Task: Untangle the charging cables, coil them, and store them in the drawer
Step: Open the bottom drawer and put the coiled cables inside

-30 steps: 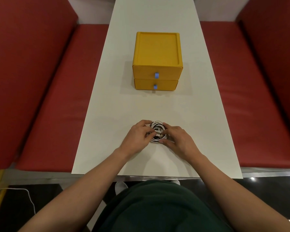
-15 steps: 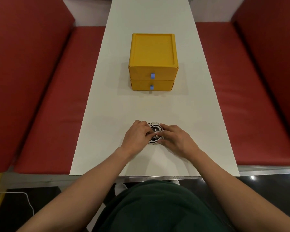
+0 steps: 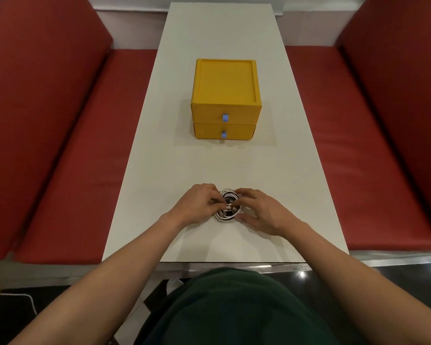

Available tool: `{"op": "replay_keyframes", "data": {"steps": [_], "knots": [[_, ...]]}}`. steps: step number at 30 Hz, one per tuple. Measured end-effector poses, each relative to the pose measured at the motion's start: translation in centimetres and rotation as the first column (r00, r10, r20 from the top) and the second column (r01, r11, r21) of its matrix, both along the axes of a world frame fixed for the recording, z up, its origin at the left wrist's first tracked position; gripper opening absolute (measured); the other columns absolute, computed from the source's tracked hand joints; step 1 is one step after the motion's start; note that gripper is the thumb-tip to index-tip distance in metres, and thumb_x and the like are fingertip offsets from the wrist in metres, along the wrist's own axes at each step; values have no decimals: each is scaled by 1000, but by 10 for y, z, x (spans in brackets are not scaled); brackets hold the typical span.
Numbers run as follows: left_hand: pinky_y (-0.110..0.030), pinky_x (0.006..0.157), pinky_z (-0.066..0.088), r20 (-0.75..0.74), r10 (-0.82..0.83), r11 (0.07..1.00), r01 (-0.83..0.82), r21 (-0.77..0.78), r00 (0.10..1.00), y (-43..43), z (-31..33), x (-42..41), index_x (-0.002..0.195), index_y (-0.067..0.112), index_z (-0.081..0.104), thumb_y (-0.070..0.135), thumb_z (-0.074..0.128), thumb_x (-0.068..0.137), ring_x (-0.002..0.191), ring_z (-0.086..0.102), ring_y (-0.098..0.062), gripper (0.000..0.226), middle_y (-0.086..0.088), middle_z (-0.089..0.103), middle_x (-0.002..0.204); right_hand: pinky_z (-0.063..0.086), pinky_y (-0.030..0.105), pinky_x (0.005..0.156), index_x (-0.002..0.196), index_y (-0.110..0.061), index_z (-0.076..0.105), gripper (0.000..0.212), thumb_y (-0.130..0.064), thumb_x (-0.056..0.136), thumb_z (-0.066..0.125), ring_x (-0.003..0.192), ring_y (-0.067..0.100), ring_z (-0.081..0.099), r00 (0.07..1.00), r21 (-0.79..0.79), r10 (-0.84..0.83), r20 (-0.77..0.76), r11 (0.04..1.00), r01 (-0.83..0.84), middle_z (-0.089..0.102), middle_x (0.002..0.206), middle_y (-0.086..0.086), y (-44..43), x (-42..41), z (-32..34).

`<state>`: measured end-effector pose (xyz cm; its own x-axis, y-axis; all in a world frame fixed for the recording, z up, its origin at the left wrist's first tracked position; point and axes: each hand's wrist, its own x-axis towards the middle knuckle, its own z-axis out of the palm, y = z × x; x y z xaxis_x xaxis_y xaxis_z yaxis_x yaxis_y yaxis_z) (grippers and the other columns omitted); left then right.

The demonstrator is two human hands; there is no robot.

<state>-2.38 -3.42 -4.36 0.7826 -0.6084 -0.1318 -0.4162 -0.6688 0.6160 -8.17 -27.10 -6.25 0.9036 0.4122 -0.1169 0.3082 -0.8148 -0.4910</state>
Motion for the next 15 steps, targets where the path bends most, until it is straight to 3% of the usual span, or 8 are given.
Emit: {"op": "replay_keyframes", "data": {"steps": [10,15], "knots": [[-35,86,53,-85,77,988,-87,-127,993,9,9,5,98,24,81,35,71,95,90,65,-10,15,6,70,94,33,20,108,147,-28,53,61,-36,90,76,136,17,50,997,57,-58,-48,996,61,53,151,-3,-2,-2,3],[-31,88,54,-159,233,934,-266,-239,960,22,20,13,96,26,81,40,67,98,92,67,-5,19,9,72,97,34,25,114,151,-36,44,72,-48,87,76,138,12,45,995,100,-54,-83,993,63,48,153,-10,-7,-7,10]]}}
